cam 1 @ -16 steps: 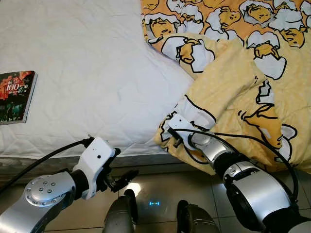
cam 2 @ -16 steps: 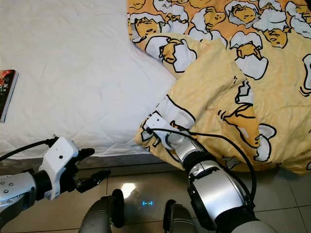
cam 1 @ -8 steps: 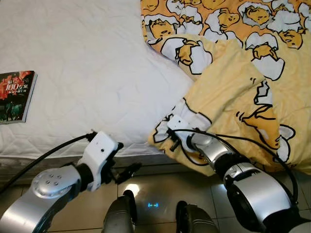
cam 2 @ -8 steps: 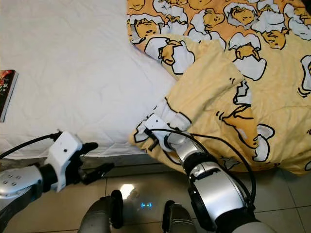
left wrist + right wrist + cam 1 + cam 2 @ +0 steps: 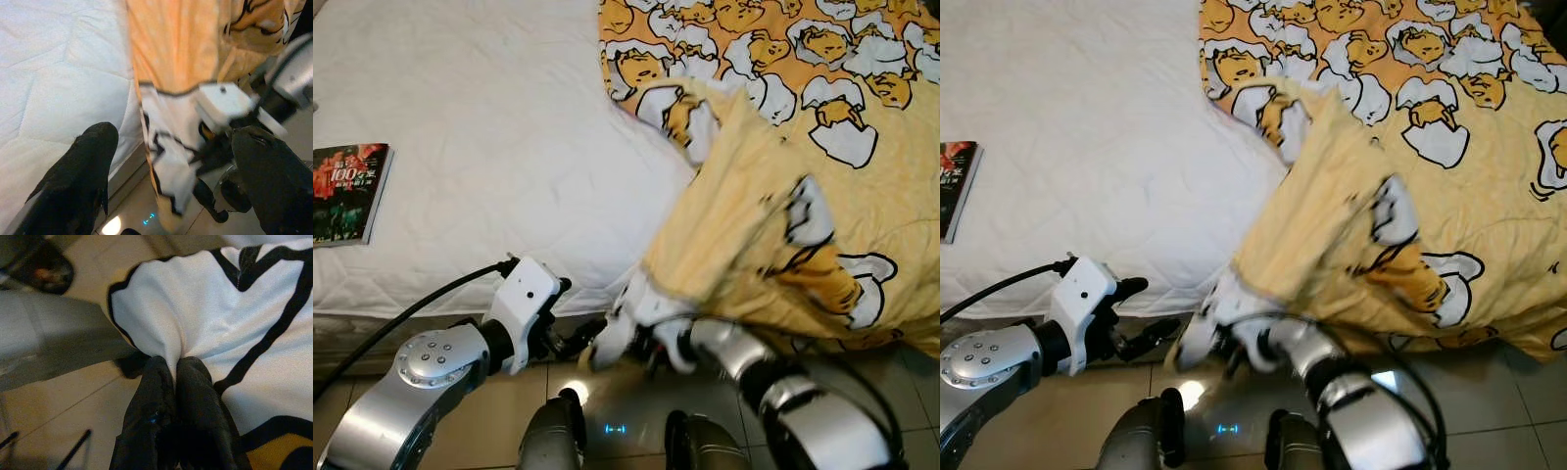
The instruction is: Clean up the room
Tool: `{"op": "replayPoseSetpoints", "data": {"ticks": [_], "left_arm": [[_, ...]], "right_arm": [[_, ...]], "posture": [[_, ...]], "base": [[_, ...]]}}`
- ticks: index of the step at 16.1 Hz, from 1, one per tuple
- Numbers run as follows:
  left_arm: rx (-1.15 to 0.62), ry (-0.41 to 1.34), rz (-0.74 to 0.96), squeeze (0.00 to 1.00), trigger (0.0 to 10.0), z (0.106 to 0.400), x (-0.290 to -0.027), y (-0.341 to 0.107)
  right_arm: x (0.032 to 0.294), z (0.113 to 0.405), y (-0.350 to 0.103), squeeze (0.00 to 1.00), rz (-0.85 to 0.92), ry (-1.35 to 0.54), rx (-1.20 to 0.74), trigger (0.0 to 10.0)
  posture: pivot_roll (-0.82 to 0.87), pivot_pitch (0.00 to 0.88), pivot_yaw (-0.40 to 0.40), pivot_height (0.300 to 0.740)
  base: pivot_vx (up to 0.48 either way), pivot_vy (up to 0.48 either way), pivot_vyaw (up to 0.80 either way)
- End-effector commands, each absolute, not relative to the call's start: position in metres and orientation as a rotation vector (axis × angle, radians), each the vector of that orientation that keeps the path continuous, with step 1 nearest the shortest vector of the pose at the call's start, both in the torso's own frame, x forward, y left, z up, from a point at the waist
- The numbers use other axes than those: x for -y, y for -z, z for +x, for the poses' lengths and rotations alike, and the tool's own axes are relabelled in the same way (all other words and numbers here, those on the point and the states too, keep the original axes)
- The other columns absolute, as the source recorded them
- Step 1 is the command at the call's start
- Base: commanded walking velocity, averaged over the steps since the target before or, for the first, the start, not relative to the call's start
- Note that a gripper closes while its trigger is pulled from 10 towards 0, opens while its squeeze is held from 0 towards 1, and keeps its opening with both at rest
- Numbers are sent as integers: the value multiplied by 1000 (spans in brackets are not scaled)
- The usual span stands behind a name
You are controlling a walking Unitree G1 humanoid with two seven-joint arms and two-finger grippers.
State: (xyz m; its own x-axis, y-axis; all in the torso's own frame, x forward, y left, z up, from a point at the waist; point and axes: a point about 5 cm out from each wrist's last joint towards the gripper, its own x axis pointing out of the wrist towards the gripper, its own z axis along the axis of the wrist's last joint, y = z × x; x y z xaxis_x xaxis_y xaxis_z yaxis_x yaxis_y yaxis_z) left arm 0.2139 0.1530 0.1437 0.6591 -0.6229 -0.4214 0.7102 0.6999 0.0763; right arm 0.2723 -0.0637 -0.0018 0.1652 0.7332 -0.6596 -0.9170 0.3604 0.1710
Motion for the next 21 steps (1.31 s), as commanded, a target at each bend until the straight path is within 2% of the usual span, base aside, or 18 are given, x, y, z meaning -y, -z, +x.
{"op": "replayPoseSetpoints", "data": {"ticks": [1, 4, 6, 7, 8, 9, 15, 19, 21], "left_arm": [[-390, 785, 243, 0, 10000, 211, -148, -140], [-391, 813, 237, 0, 10000, 210, -143, -139], [-391, 826, 230, 0, 10000, 210, -139, -138], [-390, 829, 229, 0, 10000, 210, -138, -138], [-388, 831, 230, 0, 10000, 211, -137, -139], [-387, 831, 231, 0, 10000, 212, -137, -138], [-394, 766, 258, 0, 10000, 213, -153, -138], [-408, 742, 272, 0, 10000, 210, -161, -137], [-406, 743, 267, 0, 10000, 208, -160, -138]], "right_arm": [[52, 257, 8, 0, -269, -1298, -741, 0], [44, 233, 20, 0, -271, -1437, -787, 0], [47, 226, 27, 0, -353, -1440, -792, 0], [50, 230, 29, 0, -400, -1360, -784, 10000], [52, 236, 27, 855, -382, -1306, -779, 10000], [54, 239, 26, 1000, -397, -1295, -773, 10000], [66, 287, -9, 1000, -415, -1118, -649, 10000], [78, 326, -39, 1000, -456, -831, -561, 10000], [70, 335, -53, 1000, -351, -808, -504, 10000]], "posture": [[177, 173, -4, 740], [174, 171, 1, 740], [173, 170, 4, 740], [174, 170, 6, 740], [173, 171, 7, 740], [170, 172, 8, 740], [180, 173, -11, 740], [187, 182, -12, 740], [186, 173, -12, 740]], "base": [[0, 0, 0], [0, 0, 0], [0, 0, 0], [0, 0, 0], [0, 0, 0], [0, 0, 0], [0, 0, 0], [0, 0, 0], [0, 0, 0]]}}
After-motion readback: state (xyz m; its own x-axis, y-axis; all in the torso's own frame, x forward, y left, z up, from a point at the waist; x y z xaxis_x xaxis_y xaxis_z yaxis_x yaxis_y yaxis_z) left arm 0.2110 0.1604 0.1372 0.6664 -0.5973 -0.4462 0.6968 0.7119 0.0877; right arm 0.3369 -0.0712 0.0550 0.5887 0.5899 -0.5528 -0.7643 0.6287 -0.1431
